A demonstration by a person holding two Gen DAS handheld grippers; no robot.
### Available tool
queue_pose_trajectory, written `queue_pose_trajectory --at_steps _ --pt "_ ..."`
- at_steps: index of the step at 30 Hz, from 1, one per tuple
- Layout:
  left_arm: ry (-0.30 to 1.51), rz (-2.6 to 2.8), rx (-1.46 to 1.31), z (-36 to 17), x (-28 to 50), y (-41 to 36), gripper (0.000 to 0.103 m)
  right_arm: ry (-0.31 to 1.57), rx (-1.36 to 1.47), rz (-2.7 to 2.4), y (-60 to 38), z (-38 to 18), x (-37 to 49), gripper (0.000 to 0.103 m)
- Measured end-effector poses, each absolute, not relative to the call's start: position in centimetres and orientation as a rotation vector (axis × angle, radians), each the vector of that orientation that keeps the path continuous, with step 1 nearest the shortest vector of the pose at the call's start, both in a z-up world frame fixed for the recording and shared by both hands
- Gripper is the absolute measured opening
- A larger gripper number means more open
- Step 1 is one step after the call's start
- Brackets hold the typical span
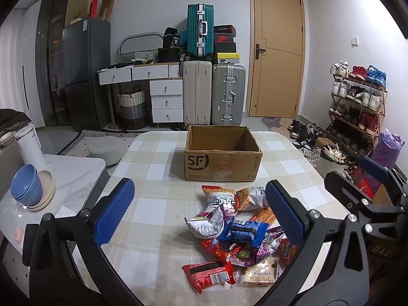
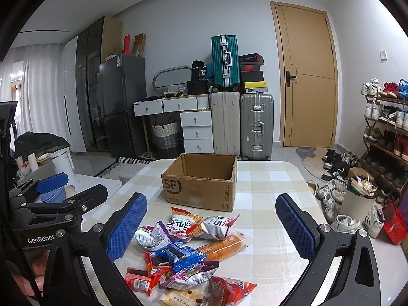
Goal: Organize snacks
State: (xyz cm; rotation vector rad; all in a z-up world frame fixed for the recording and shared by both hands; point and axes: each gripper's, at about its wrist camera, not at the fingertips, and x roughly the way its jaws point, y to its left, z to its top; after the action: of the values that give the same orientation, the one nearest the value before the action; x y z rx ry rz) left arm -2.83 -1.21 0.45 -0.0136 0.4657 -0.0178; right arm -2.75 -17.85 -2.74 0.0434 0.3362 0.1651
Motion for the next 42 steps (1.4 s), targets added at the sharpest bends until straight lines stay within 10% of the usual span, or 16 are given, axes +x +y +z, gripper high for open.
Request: queue_pose_trajectory --at_steps 31,42 --pt "0.515 -0.111 -0.012 -0.4 -2.3 -0.6 0.102 0.36 0.042 0.192 -17.8 -3.3 -2.7 0.103" --pt "0.781 -0.338 0.068 -9.2 -0.2 1.0 0.102 0.524 0.074 0.259 -20.1 -8.7 -1.4 0.103"
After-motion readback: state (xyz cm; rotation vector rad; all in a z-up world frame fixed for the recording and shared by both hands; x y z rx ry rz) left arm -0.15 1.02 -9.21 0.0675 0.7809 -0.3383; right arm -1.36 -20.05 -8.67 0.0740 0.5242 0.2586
